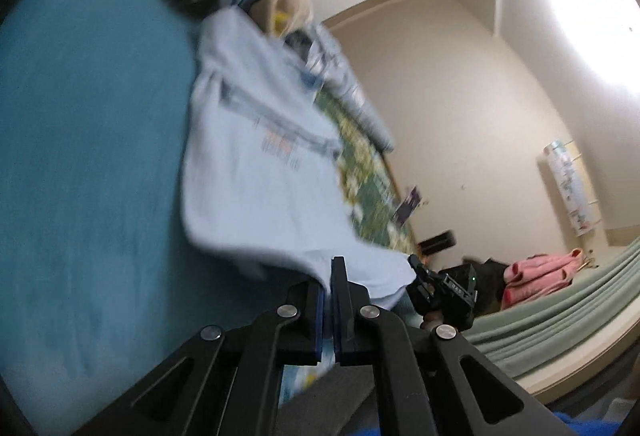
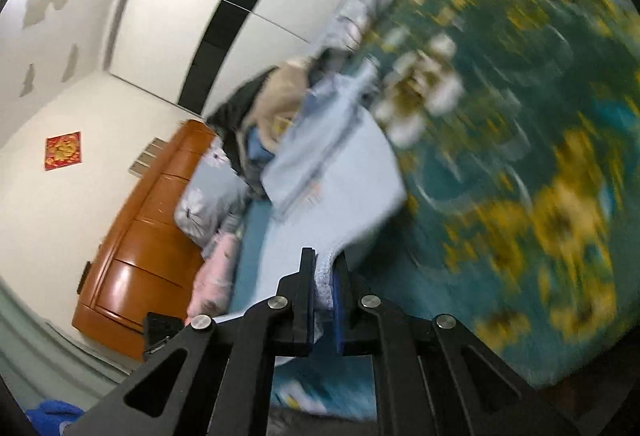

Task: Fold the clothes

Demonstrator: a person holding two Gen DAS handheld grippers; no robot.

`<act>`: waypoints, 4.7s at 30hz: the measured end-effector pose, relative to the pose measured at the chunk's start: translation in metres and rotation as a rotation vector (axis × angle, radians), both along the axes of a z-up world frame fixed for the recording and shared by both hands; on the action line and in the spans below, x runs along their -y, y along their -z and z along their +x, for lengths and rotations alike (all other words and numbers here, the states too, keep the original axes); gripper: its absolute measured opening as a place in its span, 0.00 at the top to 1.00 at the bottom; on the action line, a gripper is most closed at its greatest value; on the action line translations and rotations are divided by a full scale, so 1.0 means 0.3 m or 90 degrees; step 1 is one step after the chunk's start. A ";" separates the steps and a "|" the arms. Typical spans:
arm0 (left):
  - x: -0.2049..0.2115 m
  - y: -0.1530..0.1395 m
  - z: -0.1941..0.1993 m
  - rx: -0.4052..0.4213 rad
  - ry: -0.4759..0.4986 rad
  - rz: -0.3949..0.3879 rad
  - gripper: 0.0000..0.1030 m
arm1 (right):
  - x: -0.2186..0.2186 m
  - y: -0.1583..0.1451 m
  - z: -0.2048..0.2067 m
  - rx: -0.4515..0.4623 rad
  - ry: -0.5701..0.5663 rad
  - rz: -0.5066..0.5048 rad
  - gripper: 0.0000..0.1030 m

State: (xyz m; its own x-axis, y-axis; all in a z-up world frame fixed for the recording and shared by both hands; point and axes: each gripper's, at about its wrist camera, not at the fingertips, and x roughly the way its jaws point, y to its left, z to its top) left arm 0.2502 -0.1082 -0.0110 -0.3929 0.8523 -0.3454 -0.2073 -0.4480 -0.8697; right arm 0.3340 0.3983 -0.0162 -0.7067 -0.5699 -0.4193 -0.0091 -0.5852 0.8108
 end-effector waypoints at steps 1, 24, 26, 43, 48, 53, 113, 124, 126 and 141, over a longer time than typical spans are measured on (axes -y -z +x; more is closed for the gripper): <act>0.002 -0.010 -0.049 -0.003 -0.006 0.006 0.97 | 0.000 -0.018 -0.052 -0.001 0.000 0.006 0.93; -0.022 0.080 -0.983 0.056 -0.123 -0.112 0.95 | 0.028 0.021 -1.116 0.147 0.027 0.155 0.93; -0.022 0.074 -0.977 0.054 -0.117 -0.116 0.90 | 0.037 0.038 -1.119 0.153 0.017 0.172 0.90; -0.096 0.111 -0.536 -0.028 -0.029 -0.218 0.35 | -0.034 0.106 -0.694 0.139 -0.042 0.162 0.62; -0.174 0.133 -0.510 -0.028 -0.013 -0.253 0.63 | -0.026 0.108 -0.658 0.130 -0.048 0.138 0.72; -0.138 0.131 -0.457 -0.036 -0.001 -0.260 0.91 | 0.000 0.105 -0.637 0.133 -0.064 0.151 0.95; -0.053 0.172 0.010 0.113 -0.119 -0.159 0.96 | 0.042 0.089 -0.032 0.093 0.119 0.016 0.98; 0.030 0.099 -0.014 0.074 -0.125 -0.232 0.93 | 0.017 0.104 -0.029 0.134 0.116 0.079 0.94; 0.047 0.062 -0.056 0.045 -0.134 -0.255 0.89 | -0.009 0.070 -0.025 0.150 0.153 0.150 0.93; -0.088 0.066 -0.447 -0.006 -0.143 -0.328 0.57 | 0.228 -0.036 -0.607 0.110 -0.002 0.165 0.75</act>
State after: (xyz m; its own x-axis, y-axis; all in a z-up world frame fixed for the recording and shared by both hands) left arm 0.1162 -0.0818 -0.0309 -0.5502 0.4694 -0.6907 -0.0638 -0.8483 -0.5256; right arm 0.1518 0.3298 -0.0055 -0.6106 -0.4302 -0.6649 -0.1320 -0.7725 0.6211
